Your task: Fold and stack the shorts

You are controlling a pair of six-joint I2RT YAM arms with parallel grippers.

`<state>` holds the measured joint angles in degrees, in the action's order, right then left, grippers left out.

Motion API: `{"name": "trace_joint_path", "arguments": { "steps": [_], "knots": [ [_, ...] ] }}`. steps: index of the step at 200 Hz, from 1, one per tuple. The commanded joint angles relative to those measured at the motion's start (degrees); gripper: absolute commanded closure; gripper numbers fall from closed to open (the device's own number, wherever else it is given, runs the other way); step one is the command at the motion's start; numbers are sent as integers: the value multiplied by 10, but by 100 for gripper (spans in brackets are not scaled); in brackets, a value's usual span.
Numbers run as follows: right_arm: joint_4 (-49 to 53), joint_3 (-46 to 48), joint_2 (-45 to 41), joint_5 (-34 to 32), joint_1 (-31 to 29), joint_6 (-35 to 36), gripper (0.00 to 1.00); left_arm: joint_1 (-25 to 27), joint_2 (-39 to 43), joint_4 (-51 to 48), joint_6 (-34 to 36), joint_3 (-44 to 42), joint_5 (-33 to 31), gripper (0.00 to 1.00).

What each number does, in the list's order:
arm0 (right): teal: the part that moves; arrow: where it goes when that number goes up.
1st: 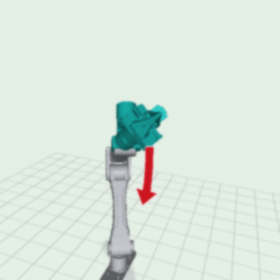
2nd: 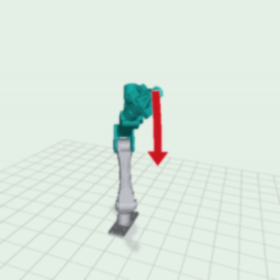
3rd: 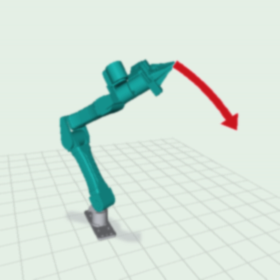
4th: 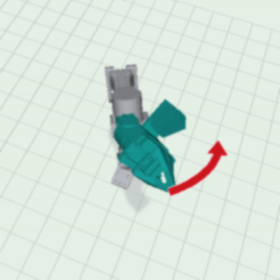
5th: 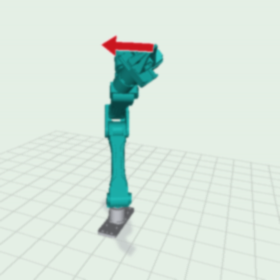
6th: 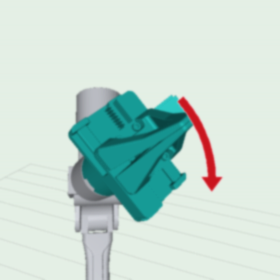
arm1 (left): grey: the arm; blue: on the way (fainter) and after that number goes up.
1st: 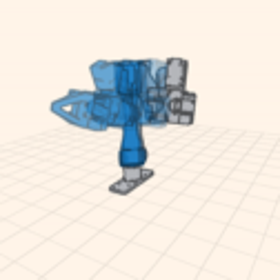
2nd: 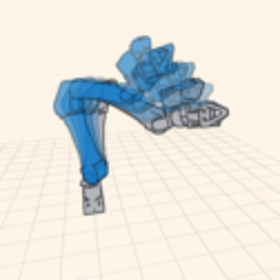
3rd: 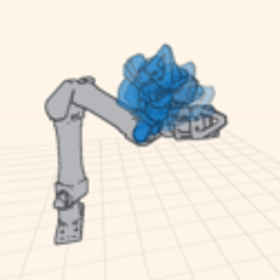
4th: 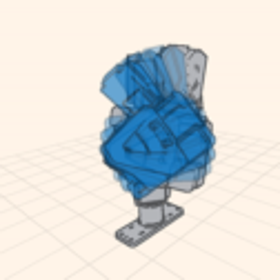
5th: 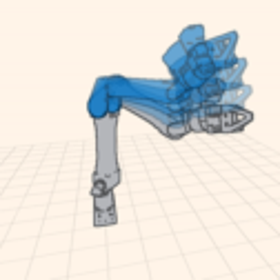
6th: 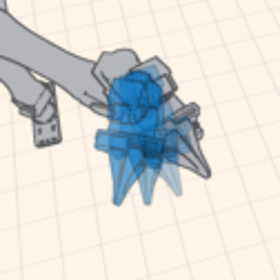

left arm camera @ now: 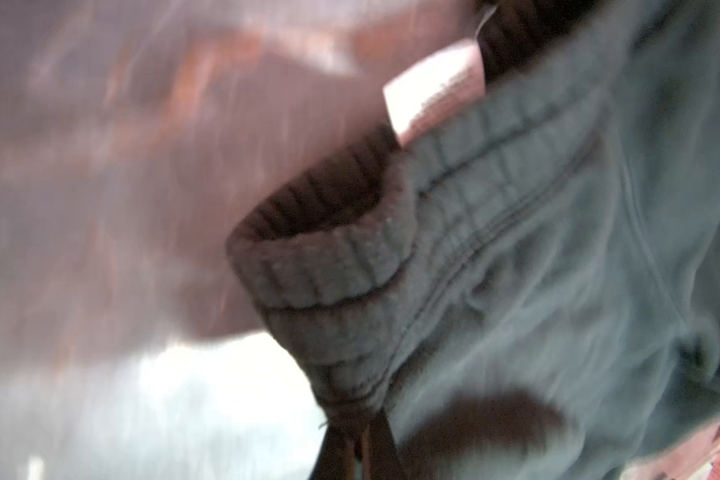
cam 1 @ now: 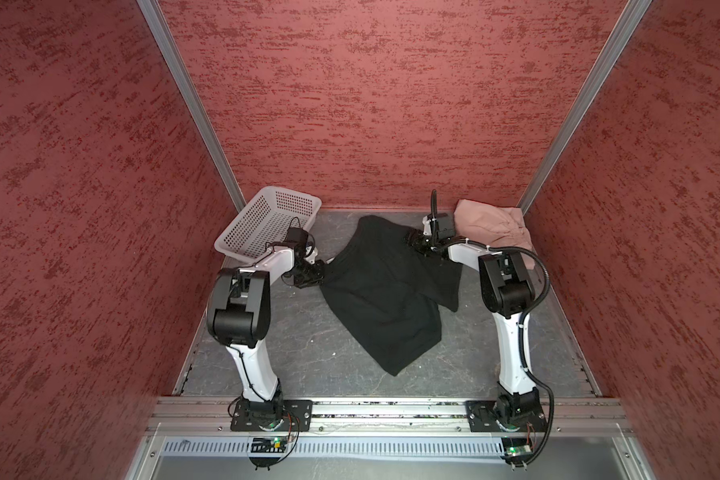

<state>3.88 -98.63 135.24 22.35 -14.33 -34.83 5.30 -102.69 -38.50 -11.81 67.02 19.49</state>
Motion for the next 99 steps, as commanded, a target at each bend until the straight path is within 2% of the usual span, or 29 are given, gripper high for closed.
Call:
{"name": "trace_joint_path", "arguments": {
  "steps": [1,17,22,27,29,47,85,99],
  "knots": [
    [66,-86,45,71,-33,56,36,10,75,7,-54,-79,-14,100],
    [122,-112,19,66,-44,89,35,14,126,2,-75,-130,-21,100],
    [128,-103,1,61,-43,91,35,13,144,-2,-80,-140,-25,91],
    [132,-86,-21,53,-41,94,35,13,159,-8,-83,-147,-33,72],
    [132,-78,-30,47,-41,97,35,13,165,-10,-84,-149,-35,67],
    [133,15,-130,-5,-33,118,34,8,206,-35,-83,-144,-53,53],
    [113,269,-347,-67,19,84,34,11,214,-73,-65,-83,-74,31],
    [121,354,-415,-81,43,73,36,13,197,-58,-55,-71,-68,29]
  ]
}}
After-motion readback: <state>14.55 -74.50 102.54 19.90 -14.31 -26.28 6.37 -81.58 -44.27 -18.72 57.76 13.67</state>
